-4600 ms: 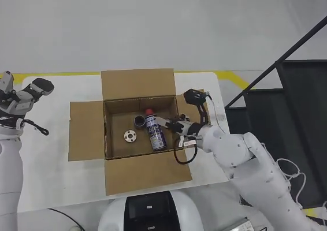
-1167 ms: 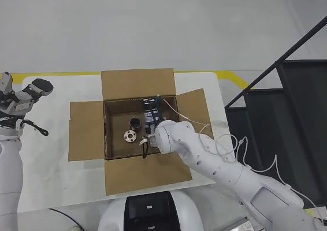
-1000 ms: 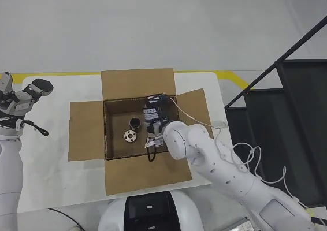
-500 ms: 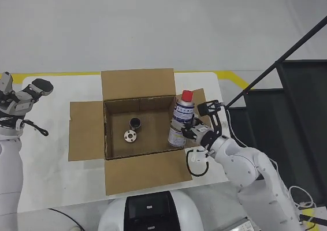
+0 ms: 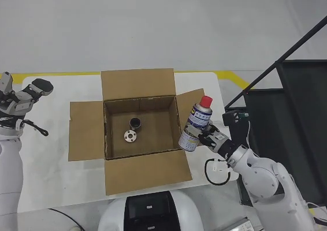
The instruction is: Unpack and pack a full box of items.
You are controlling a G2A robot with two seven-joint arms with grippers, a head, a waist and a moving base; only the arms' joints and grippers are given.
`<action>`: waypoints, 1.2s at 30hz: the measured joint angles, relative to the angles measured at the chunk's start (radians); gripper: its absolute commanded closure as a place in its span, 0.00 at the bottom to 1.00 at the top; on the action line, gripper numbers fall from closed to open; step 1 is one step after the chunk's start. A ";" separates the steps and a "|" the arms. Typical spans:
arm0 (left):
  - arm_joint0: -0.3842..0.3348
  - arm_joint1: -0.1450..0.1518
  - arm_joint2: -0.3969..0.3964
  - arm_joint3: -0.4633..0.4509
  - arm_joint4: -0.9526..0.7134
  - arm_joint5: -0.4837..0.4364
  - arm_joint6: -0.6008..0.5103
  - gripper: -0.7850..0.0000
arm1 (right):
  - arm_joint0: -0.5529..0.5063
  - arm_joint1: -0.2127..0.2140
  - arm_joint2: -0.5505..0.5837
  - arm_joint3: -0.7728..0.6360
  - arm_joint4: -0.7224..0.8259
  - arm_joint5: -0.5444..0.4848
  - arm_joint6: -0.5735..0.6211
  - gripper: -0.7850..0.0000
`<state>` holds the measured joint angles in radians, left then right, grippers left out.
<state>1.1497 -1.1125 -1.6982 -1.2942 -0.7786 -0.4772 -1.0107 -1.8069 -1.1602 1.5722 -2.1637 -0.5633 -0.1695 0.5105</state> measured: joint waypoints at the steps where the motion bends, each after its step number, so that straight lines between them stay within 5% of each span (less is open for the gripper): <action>1: 0.000 0.000 0.000 0.000 0.000 0.000 0.000 0.00 | 0.000 0.000 0.000 0.000 0.000 0.000 0.000 1.00; 13: 0.000 0.000 0.000 0.000 0.000 0.000 0.000 0.00 | 0.011 -0.002 0.013 0.002 0.002 0.017 -0.058 1.00; 20: 0.000 0.000 0.000 0.000 0.000 0.000 0.000 0.00 | -0.028 -0.008 0.229 0.021 0.316 -0.020 -0.226 1.00; 24: 0.000 0.000 0.000 0.000 0.000 0.000 0.000 0.00 | -0.020 -0.011 0.311 0.084 0.363 0.009 -0.315 1.00; 36: 0.000 0.000 0.000 0.000 0.000 0.000 0.000 0.00 | 0.165 -0.040 0.104 0.446 0.102 0.102 -0.650 1.00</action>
<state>1.1497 -1.1125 -1.6982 -1.2942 -0.7786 -0.4772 -1.0107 -1.6420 -1.1997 1.6761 -1.7179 -0.4612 -0.0675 -0.1393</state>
